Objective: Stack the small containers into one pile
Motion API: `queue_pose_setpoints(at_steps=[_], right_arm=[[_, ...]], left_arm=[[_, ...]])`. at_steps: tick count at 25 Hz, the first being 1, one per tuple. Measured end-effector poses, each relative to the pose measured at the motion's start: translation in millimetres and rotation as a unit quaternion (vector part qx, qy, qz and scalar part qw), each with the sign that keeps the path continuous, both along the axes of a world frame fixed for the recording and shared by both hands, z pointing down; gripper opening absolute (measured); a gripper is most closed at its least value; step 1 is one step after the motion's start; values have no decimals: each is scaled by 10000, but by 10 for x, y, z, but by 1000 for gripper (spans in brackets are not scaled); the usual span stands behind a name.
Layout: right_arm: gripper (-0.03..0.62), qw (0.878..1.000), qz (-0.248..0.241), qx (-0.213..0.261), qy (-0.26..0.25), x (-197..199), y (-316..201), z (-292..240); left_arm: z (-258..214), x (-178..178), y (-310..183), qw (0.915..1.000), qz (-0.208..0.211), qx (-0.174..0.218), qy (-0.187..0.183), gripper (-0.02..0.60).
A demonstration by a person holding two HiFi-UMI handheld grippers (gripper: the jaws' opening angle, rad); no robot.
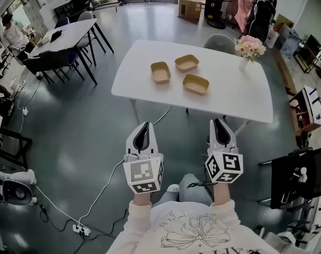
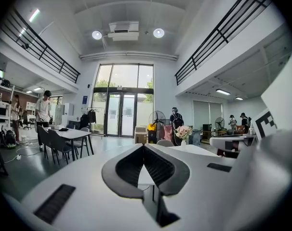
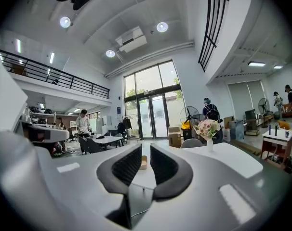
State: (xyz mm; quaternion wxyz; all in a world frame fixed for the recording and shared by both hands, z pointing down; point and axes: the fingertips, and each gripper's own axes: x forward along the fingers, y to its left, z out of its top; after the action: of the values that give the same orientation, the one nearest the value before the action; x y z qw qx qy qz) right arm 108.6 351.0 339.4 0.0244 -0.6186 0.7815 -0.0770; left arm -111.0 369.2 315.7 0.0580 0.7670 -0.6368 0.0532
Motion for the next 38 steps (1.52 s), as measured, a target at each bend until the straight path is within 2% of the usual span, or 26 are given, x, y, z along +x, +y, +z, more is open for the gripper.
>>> queue_pose_setpoints(at_steps=[8,18,26,32,38], right_arm=[[92,9998,40,-177,59,151,-656,155],[104,9991,-120,-391,88,437,-1940,333],[124,9962,-224,-832,138,757,-2892,607],[130,9930,-266,-1138,180,955,-3360,883],[143,9882,-340,-1482,174,1003,-3558,1133]], left_arm=[[154,149,-638,9999,54,-154,11,6],[290,281,-1792,9992,-250,-314,-32,6],[367,445,-2757,9979,-345,-536,-143,6],[588,624,-3220,9966,-310,-728,-234,6],[795,734,-3443,9940,-272,-1032,-220,6]])
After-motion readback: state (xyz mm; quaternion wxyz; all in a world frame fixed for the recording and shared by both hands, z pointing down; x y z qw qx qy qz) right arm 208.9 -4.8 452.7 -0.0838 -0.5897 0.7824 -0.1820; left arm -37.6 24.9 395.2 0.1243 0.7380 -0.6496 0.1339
